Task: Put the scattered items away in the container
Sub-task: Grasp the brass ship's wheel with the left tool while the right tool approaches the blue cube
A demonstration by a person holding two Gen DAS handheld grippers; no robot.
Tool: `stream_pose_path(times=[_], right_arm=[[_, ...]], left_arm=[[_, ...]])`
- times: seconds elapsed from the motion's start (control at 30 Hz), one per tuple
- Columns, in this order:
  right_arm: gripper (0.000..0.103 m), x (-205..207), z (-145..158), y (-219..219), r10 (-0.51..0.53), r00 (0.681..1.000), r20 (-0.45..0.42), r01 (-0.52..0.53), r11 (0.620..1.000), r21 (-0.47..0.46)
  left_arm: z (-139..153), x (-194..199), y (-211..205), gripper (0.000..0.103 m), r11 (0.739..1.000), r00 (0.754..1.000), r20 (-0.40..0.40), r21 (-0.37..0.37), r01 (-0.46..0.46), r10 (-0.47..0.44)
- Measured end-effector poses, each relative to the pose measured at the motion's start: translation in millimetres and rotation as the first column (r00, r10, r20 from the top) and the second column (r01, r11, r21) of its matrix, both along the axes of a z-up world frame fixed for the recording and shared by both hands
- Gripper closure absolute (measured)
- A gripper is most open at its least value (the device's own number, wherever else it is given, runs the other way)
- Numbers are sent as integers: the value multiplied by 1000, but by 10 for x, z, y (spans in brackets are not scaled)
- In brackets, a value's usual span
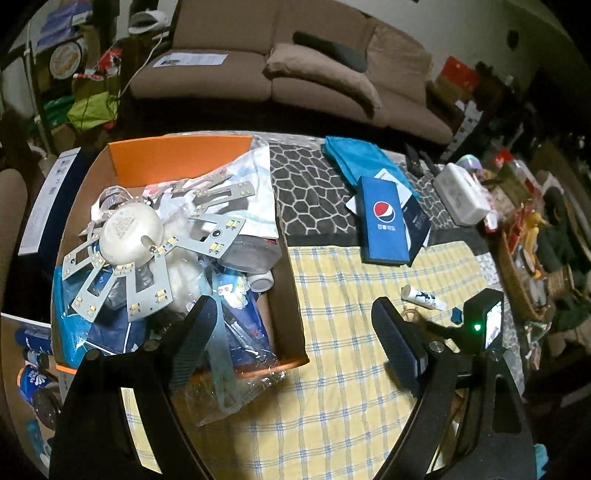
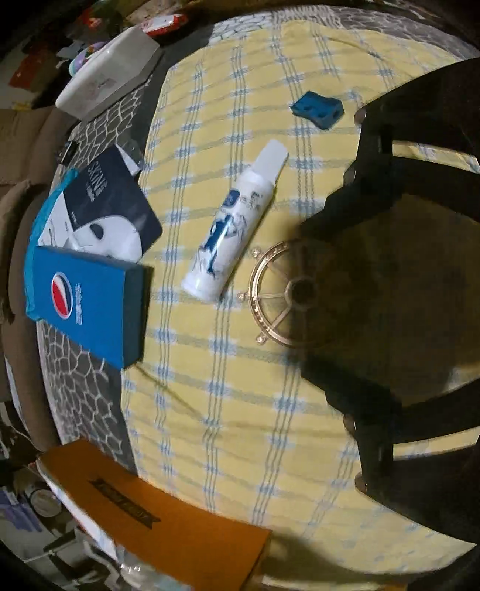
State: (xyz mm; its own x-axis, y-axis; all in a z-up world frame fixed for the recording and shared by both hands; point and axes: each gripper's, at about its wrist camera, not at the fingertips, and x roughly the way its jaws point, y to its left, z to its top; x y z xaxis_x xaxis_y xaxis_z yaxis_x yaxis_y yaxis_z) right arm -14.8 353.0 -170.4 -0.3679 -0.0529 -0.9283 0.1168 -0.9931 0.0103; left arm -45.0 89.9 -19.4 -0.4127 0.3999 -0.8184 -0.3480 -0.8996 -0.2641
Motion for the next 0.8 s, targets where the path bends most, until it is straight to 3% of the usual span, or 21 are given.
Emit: stream_pose_path(times=[0.27, 0.3, 0.37, 0.5, 0.57, 0.7, 0.8], right_arm=[[40, 472, 79, -606, 203, 978, 49, -198, 977, -79], [38, 512, 93, -628, 215, 975, 58, -210, 974, -83], [19, 606, 183, -555, 199, 980, 26, -196, 977, -83], [19, 680, 490, -24, 75, 996, -54, -83, 982, -167], [19, 701, 619, 317, -17, 995, -100, 2, 988, -156], [18, 711, 707, 1076, -254, 958, -136, 235, 962, -138], [18, 770, 677, 1426, -348, 928, -135, 323, 930, -176]], left_arm=[[34, 79, 53, 19, 999, 999, 8, 3, 38, -38], [19, 94, 72, 19, 999, 999, 16, 0, 45, -45], [-31, 129, 127, 19, 998, 997, 38, -10, 61, -61], [-153, 272, 324, 19, 991, 989, 87, -45, 126, -122], [-241, 357, 479, 9, 981, 979, 115, -71, 179, -170], [-683, 543, 857, 7, 952, 932, 258, -106, 289, -254], [-1000, 730, 1152, 7, 917, 920, 277, -210, 339, -276]])
